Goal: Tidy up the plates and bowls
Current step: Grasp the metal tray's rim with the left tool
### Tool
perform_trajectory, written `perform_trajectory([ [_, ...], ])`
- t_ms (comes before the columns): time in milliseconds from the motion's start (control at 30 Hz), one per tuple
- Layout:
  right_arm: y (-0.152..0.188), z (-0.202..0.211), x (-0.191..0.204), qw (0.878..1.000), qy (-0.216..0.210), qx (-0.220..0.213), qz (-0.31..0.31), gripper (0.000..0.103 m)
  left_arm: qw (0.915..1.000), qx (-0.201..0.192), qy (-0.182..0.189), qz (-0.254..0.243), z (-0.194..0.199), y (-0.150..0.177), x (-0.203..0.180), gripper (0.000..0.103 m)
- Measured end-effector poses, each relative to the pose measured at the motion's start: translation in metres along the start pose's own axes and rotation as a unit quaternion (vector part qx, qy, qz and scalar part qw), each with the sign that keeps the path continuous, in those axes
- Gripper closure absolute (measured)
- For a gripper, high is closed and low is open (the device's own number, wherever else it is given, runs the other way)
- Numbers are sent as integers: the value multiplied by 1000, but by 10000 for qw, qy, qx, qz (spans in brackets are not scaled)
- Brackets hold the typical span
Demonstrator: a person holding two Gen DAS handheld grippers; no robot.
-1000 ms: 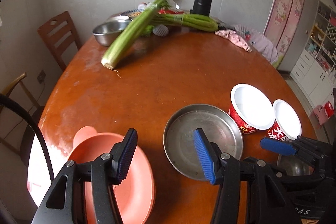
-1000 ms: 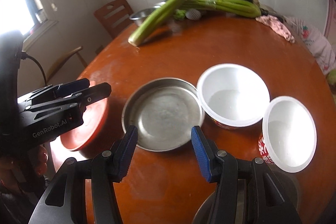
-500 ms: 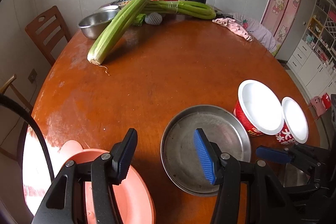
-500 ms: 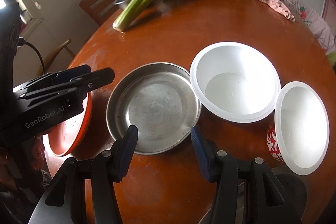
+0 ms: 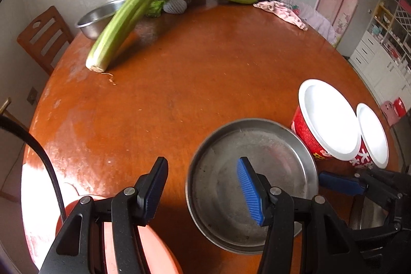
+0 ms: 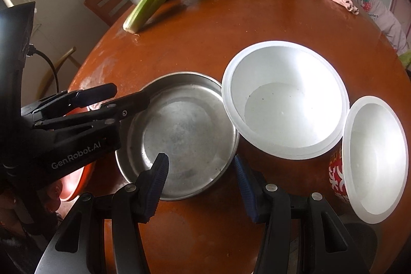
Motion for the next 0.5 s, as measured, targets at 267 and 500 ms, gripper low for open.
perform_trajectory([
  [267, -1, -5, 3, 9998, 153, 52, 108, 48, 9998, 207, -15, -30, -12, 5, 0, 48],
  [500, 2, -14, 9, 9993, 243, 160, 229, 48, 9995, 317, 87, 10, -20, 6, 0, 49],
])
Point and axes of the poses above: each gripper's, at about its wrist camera, not at the fingertips, and z roughly against the way its jaws point, x to its left, y to its underside, the point moved 6 cm from there along -z, roughly the way its jaws point, and after that the axes turned 7 degrees about y, right-handed, at the moved point
